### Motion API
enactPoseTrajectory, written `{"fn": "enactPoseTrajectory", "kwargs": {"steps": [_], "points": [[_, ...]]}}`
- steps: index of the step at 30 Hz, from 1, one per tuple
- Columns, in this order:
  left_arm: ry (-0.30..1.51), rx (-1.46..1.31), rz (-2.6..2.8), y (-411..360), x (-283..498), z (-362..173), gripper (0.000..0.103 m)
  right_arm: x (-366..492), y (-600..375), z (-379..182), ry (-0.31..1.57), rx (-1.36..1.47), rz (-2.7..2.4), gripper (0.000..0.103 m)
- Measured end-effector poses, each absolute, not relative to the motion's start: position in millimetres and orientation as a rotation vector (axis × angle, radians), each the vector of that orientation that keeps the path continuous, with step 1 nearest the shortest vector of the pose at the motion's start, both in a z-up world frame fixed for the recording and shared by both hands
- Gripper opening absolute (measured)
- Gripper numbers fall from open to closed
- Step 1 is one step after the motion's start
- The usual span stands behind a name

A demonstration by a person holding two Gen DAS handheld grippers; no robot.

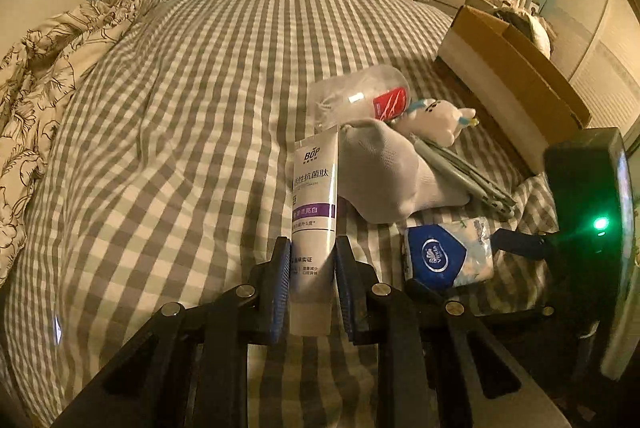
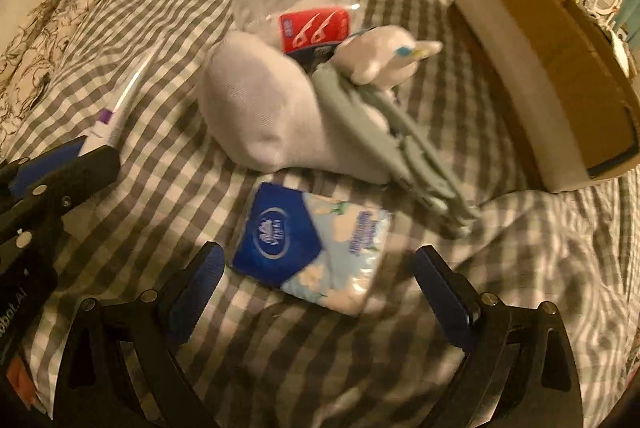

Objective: Organize objects
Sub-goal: 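Grasp the blue Vinda tissue pack with the right tool, then carry the toothpaste tube into the box with the left tool while the right tool drops the tissue pack in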

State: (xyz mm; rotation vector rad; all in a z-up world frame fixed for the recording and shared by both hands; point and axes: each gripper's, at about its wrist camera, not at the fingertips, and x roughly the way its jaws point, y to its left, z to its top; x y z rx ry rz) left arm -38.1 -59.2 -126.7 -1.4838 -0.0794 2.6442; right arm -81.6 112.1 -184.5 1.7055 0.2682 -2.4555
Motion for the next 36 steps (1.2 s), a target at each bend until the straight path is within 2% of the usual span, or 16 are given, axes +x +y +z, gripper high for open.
{"fn": "enactPoseTrajectory", "kwargs": {"steps": [4,8,12,26,29,36], "points": [[-0.103,-1.485,2.636,-61.6,-38.2,-127.5,0.022,-83.6,108.8,-196.2,0.327,1.752,-2.439,0.095],[-0.134,-1.494,2.618,-62.6,-34.2,-126.5,0.022,-81.7,112.7,-198.0,0.323,1.756,-2.432,0.079],[-0.119,-1.475,2.618,-59.2,-21.6,-121.7,0.022,-76.0,119.0,-189.9,0.283,1.724,-2.446,0.075],[-0.136,-1.368,2.648,-47.7,7.8,-79.8,0.022,-17.3,150.4,-97.7,0.079,1.401,-2.525,0.073],[-0.176,-1.304,2.628,-41.1,9.1,-56.3,0.022,-14.6,151.3,-71.1,0.098,1.308,-2.586,0.073],[-0.089,-1.127,2.625,0.1,-1.8,5.1,0.022,-9.3,202.3,-0.7,0.037,1.097,-2.722,0.073]]}}
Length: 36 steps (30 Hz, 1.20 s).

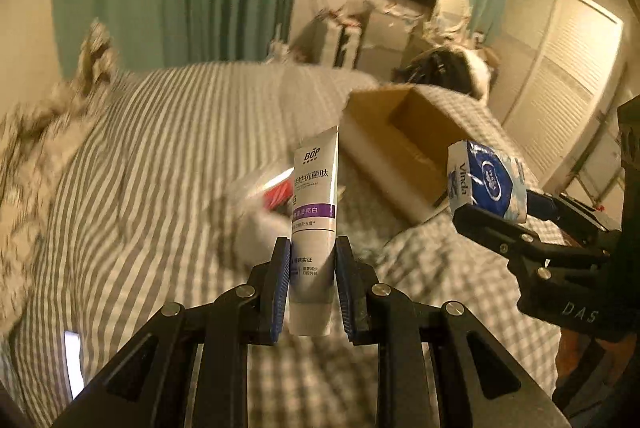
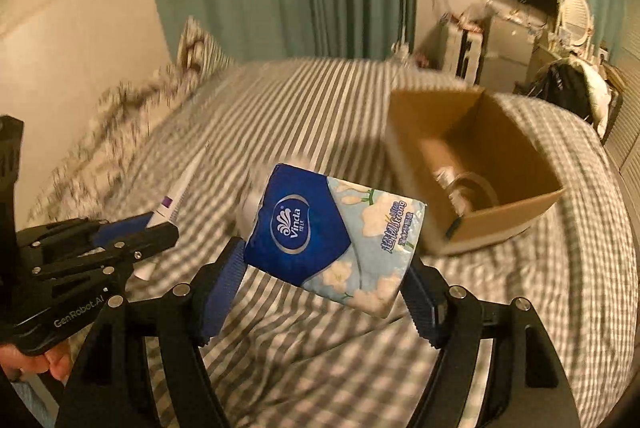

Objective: Organize objects
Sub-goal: 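Carry the toothpaste tube into the box with the left tool while the right tool drops the tissue pack in, then withdraw both open tools from the box back toward the pile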

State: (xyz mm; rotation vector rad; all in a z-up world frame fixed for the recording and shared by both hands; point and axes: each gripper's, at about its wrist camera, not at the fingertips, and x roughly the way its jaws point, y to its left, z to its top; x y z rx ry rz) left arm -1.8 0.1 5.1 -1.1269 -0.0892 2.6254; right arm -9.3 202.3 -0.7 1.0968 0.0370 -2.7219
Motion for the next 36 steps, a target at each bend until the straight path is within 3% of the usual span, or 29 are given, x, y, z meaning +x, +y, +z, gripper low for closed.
{"fn": "enactPoseTrajectory", "kwargs": {"steps": [15,27,30,32,33,36], "points": [[0.095,-0.954,2.522,146.9,-130.0,71.0,0.022,-83.5,346.7,87.5,-0.036,0.948,-2.981,0.073],[0.208,-1.138,2.417,206.8,-211.0,-14.4,0.022,-168.1,395.1,-4.6,-0.133,1.24,-2.93,0.077],[0.244,-1.148,2.398,211.4,-208.2,-23.7,0.032,-165.8,405.8,-7.0,-0.183,1.227,-2.945,0.092],[0.272,-1.158,2.426,210.2,-207.6,-24.5,0.077,-161.2,410.0,-3.1,-0.208,1.198,-2.966,0.093],[0.264,-1.14,2.456,206.6,-205.3,-21.3,0.082,-158.5,411.3,-0.3,-0.218,1.194,-2.97,0.093],[0.208,-1.121,2.481,193.3,-195.8,-6.5,0.084,-147.0,408.0,15.8,-0.218,1.163,-2.999,0.093]]}}
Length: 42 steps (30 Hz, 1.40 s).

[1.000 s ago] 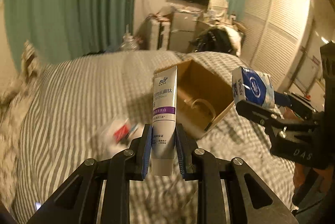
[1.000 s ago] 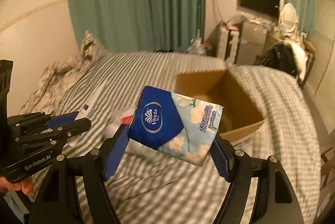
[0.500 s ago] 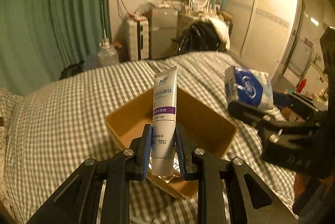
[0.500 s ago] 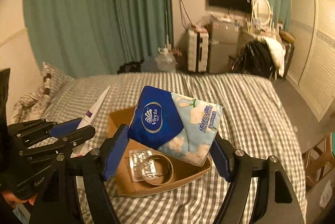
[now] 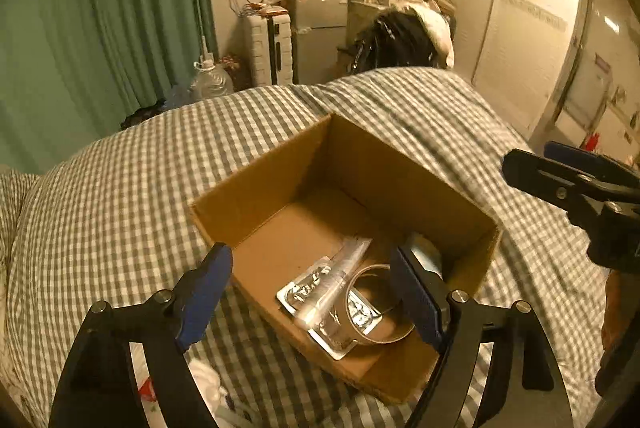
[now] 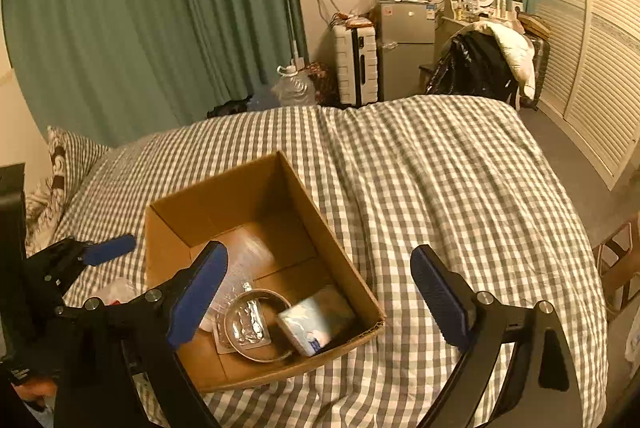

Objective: Organize objects
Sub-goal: 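Withdraw both open tools from the box back toward the pile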

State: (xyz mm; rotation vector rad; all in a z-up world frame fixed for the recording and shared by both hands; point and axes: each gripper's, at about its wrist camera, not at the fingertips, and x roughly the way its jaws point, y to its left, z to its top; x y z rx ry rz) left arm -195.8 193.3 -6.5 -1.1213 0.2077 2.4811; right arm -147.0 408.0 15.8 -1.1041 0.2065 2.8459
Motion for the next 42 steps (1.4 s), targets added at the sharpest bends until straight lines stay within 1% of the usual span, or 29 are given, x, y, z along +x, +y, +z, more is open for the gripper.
{"fn": "enactPoseTrajectory", "kwargs": {"steps": [4,7,12,14,18,21,27,30,32,37,40,42], "points": [[0.172,-1.08,2.544,168.2,-173.4,26.4,0.084,-123.0,393.0,47.3,0.166,-1.04,2.871,0.093],[0.189,-0.999,2.628,144.1,-148.5,56.9,0.094,-99.8,375.3,78.3,0.122,-0.977,2.912,0.093],[0.151,-0.89,2.749,91.2,-102.0,100.0,0.098,-60.3,335.1,118.3,0.085,-0.912,2.989,0.093],[0.136,-0.856,2.801,70.5,-86.5,110.2,0.102,-45.1,313.7,128.8,0.054,-0.894,3.031,0.094],[0.117,-0.82,2.908,28.7,-61.5,121.2,0.103,-24.0,272.6,137.1,-0.038,-0.876,3.089,0.094],[0.099,-0.814,2.963,-0.5,-50.6,117.1,0.103,-16.9,243.7,135.1,-0.098,-0.877,3.13,0.094],[0.029,-0.859,3.025,-40.5,-39.9,82.4,0.103,-24.1,204.0,102.0,-0.137,-0.96,3.164,0.094],[-0.074,-0.892,3.048,-54.9,-37.7,57.2,0.103,-32.2,192.8,79.5,-0.132,-1.007,3.175,0.094],[-0.104,-0.928,3.046,-58.1,-40.3,38.0,0.103,-42.4,187.1,61.6,-0.119,-1.052,3.174,0.094],[-0.096,-1.089,3.045,-59.6,-55.2,-20.3,0.103,-69.7,169.2,11.7,-0.188,-1.159,3.143,0.094],[-0.155,-1.199,2.979,-59.6,-65.9,-57.0,0.103,-87.1,165.3,-26.3,-0.168,-1.238,3.117,0.094],[-0.163,-1.264,2.938,-54.4,-72.4,-78.4,0.103,-98.0,167.8,-55.2,-0.157,-1.321,3.075,0.094]]}}
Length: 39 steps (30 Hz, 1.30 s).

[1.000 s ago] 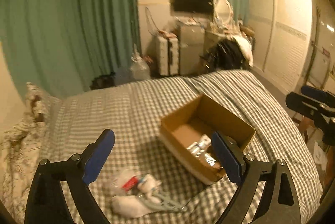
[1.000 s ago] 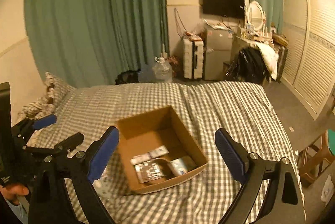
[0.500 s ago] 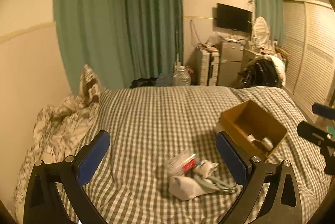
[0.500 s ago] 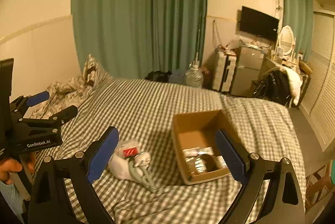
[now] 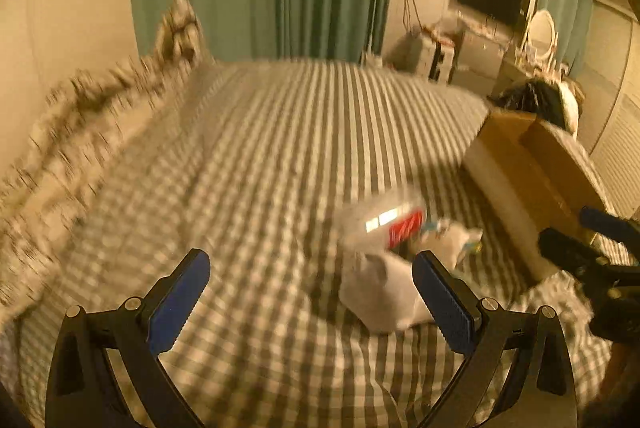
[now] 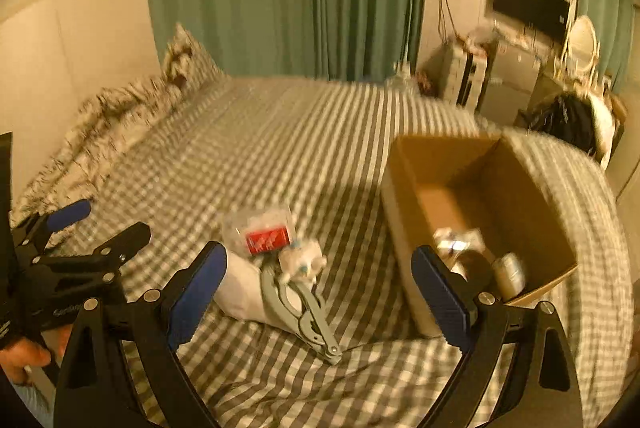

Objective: Organize objects
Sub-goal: 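Grasp the white sock with the left tool, then grasp the grey plastic clamp with the right tool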

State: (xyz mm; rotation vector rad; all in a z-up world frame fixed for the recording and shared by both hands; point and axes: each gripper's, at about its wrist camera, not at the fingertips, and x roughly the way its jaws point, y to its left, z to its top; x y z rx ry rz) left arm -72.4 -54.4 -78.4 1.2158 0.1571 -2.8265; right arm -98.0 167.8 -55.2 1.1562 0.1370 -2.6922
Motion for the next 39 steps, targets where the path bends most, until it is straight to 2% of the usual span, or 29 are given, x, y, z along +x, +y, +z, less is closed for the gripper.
{"fn": "enactPoseTrajectory", "kwargs": {"steps": [4,7,11,12,13,16,19,27,34,39], "points": [[0.106,1.365,-2.797,-33.6,-85.7,-114.4,0.103,-116.0,179.8,-101.5,0.066,1.338,-2.608,0.094],[0.104,1.441,-2.814,-19.3,-98.6,-129.6,0.103,-122.9,190.2,-108.4,-0.005,1.374,-2.598,0.094],[0.126,1.517,-2.837,-9.0,-112.7,-148.2,0.101,-127.5,189.5,-113.7,-0.007,1.403,-2.587,0.094],[0.145,1.544,-2.847,-7.9,-114.6,-153.9,0.096,-128.9,187.3,-115.4,0.001,1.418,-2.579,0.094],[0.171,1.586,-2.854,-7.7,-116.6,-159.1,0.077,-130.0,185.5,-118.0,0.009,1.43,-2.574,0.094],[0.23,1.596,-2.86,-14.3,-115.7,-158.1,0.063,-131.6,182.0,-119.8,0.023,1.448,-2.574,0.094],[0.248,1.562,-2.865,-22.5,-104.3,-146.2,0.057,-133.1,181.9,-123.3,0.018,1.47,-2.565,0.094],[0.154,1.515,-2.798,-55.3,-80.8,-122.8,0.055,-152.2,162.7,-158.2,0.011,1.624,-2.401,0.094],[0.113,1.535,-2.759,-63.5,-72.1,-123.2,0.055,-157.6,133.1,-182.8,0.153,1.68,-2.329,0.094],[0.077,1.523,-2.758,-65.1,-59.5,-115.9,0.054,-153.9,125.2,-186.2,0.182,1.677,-2.292,0.086]]}}
